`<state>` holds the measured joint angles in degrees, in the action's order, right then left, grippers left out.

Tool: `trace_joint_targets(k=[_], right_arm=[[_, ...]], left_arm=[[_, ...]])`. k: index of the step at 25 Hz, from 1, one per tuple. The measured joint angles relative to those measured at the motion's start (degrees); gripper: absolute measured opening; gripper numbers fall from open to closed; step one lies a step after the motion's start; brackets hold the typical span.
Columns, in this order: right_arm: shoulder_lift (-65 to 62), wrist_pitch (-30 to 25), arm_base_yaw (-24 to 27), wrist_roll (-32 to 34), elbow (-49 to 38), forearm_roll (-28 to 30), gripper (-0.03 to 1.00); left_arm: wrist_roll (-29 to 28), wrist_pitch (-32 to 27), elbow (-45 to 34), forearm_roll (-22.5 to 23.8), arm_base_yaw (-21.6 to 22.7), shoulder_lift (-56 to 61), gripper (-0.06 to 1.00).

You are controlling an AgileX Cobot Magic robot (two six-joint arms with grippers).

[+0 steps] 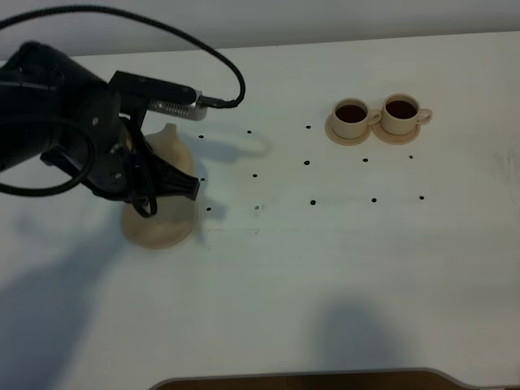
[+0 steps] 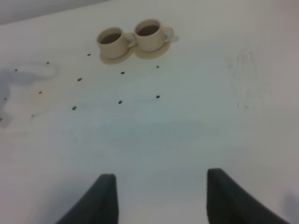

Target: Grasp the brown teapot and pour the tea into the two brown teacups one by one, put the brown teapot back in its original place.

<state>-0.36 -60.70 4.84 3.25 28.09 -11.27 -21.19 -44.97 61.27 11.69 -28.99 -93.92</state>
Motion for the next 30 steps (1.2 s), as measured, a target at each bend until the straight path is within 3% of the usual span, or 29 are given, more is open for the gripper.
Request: trace_joint_targets(k=[16,30], right_arm=[[0.0,0.0,0.0,0.0,0.0,0.0,0.45],[0.0,0.0,0.0,0.0,0.0,0.0,0.45]], left_arm=[[-10.0,17.8,-15.8,1.0,3.7,0.2,0.14],[-10.6,21.5,-16.3,1.1,4.2,0.2,0.14]])
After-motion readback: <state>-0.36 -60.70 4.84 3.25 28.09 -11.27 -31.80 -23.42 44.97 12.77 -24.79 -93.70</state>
